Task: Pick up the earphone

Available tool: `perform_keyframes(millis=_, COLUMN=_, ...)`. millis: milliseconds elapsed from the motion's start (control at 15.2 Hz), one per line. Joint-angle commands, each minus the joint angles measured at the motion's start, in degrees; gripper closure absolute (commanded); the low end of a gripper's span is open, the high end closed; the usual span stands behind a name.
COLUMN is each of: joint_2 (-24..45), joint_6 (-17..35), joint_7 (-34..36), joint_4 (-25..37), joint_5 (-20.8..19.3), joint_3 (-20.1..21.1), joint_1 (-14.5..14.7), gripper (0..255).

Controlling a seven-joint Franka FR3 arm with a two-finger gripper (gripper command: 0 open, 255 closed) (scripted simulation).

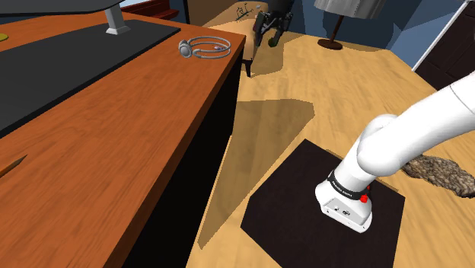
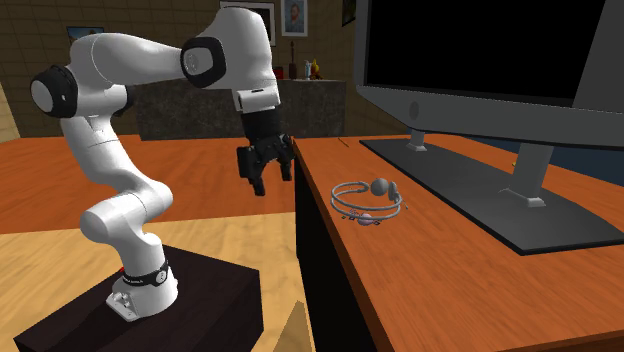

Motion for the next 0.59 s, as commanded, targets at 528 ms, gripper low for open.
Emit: perform_keyframes(millis=528, joint_2=23.66, joint_6=-2.38, joint_7=-0.09, joint_4=25.62, joint_5=0.40, joint_3=1.13, joint_1=1.21, gripper=0)
